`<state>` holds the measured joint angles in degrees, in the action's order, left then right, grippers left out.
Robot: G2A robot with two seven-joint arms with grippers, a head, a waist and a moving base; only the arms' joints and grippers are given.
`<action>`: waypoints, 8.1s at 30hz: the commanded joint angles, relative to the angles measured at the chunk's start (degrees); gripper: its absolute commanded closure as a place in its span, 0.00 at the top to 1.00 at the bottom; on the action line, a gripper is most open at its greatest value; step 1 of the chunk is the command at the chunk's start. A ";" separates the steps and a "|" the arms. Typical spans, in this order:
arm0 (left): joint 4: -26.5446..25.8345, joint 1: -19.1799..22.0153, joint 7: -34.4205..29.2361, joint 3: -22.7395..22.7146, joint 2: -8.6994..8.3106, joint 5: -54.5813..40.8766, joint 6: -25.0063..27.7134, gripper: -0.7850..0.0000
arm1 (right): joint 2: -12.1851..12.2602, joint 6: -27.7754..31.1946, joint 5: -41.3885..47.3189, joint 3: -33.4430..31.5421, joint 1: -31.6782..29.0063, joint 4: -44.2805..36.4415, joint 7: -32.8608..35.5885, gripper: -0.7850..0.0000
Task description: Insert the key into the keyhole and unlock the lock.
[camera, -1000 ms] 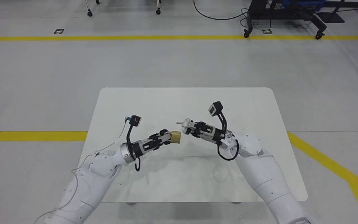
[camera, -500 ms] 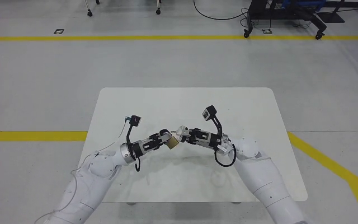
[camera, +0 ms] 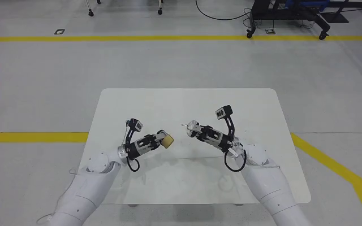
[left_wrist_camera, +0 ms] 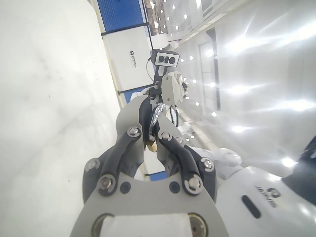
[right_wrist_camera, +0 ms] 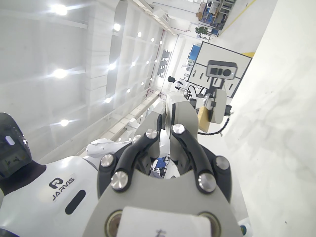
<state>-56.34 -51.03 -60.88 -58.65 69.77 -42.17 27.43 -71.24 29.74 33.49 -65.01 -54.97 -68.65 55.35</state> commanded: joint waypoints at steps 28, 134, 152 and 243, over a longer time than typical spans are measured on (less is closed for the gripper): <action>5.59 7.16 -10.65 -2.25 -1.18 -1.46 -27.24 0.00 | 1.69 3.37 -29.39 -2.93 -6.59 -14.38 -10.76 0.00; -10.53 6.99 -8.22 3.28 -5.54 16.13 -54.22 0.00 | 4.16 -8.70 -160.44 10.95 -26.90 -46.41 -45.57 0.00; -11.10 7.14 -6.72 3.67 -5.84 16.60 -54.43 0.00 | 3.61 -9.62 -162.90 11.83 -26.96 -45.98 -43.72 0.00; -20.54 2.74 8.26 3.10 -6.32 18.52 -58.57 0.00 | -0.92 -13.55 -174.29 16.04 -27.96 -44.09 -31.60 0.00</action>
<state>-76.92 -48.32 -52.61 -55.57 63.44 -23.64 -31.15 -72.11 16.20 -140.72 -48.96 -82.93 -112.76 23.68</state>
